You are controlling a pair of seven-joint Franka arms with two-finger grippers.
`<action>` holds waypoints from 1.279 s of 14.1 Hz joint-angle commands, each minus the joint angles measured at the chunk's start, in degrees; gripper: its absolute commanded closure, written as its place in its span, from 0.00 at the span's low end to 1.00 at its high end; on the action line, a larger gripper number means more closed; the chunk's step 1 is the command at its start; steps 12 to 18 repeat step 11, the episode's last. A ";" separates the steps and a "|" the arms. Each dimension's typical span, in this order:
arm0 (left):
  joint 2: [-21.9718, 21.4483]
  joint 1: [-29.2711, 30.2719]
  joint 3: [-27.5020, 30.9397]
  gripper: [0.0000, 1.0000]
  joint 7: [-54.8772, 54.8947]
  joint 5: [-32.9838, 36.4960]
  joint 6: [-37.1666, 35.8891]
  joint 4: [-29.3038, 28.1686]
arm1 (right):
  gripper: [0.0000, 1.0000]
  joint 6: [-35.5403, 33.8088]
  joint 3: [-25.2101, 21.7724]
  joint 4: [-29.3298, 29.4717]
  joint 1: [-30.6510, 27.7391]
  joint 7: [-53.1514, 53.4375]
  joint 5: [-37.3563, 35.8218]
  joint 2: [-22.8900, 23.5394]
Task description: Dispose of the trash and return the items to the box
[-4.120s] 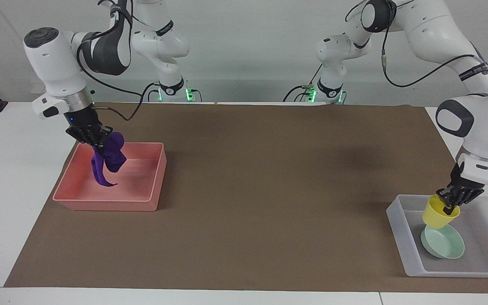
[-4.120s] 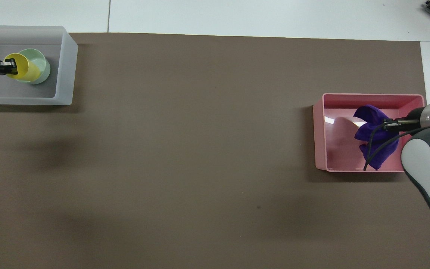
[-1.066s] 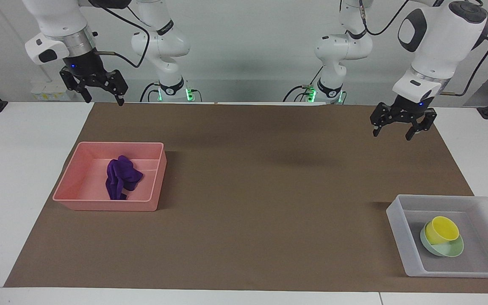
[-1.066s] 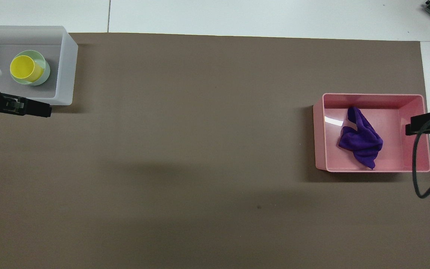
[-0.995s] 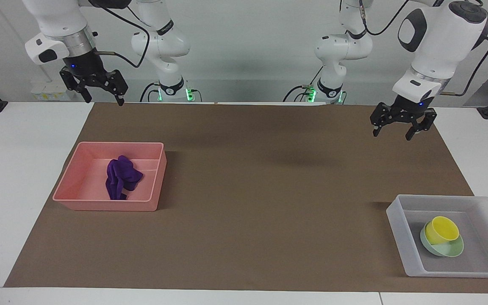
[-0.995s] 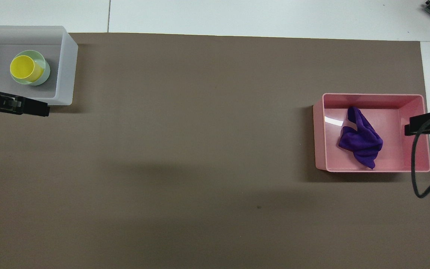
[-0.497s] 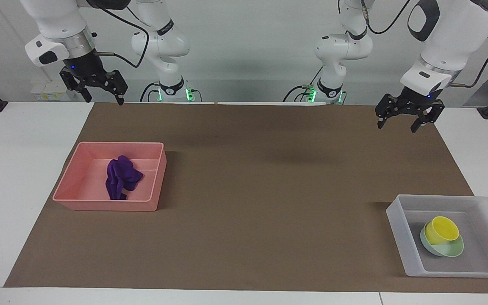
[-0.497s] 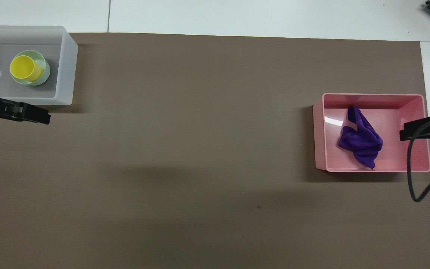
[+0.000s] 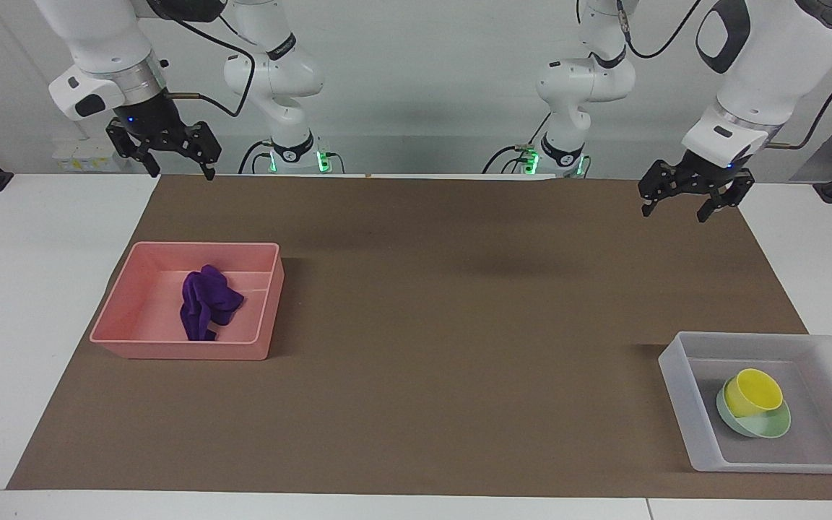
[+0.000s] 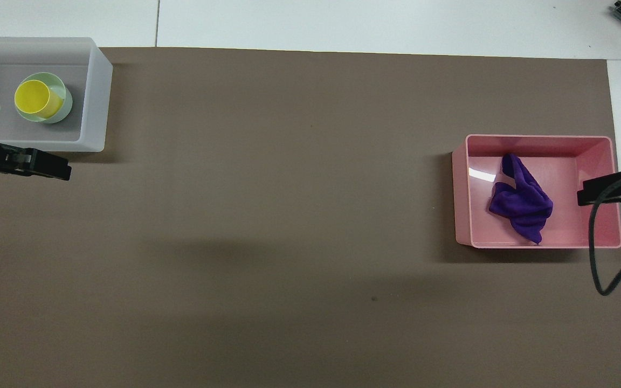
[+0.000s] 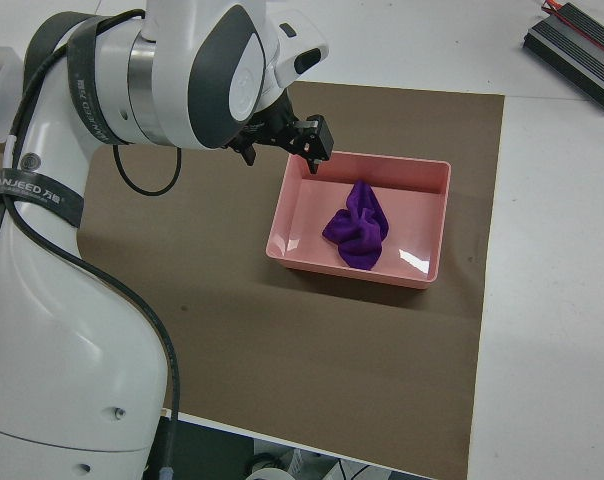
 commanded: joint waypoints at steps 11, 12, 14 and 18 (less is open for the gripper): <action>-1.62 0.22 0.62 0.00 -0.56 0.76 1.86 -2.47 | 0.00 0.30 -0.02 -1.87 -0.29 -1.30 -0.66 -1.59; -1.62 0.22 0.62 0.00 -0.56 0.76 1.86 -2.47 | 0.00 0.30 -0.02 -1.87 -0.29 -1.30 -0.66 -1.59; -1.62 0.22 0.62 0.00 -0.56 0.76 1.86 -2.47 | 0.00 0.30 -0.02 -1.87 -0.29 -1.30 -0.66 -1.59; -1.62 0.22 0.62 0.00 -0.56 0.76 1.86 -2.47 | 0.00 0.30 -0.02 -1.87 -0.29 -1.30 -0.66 -1.59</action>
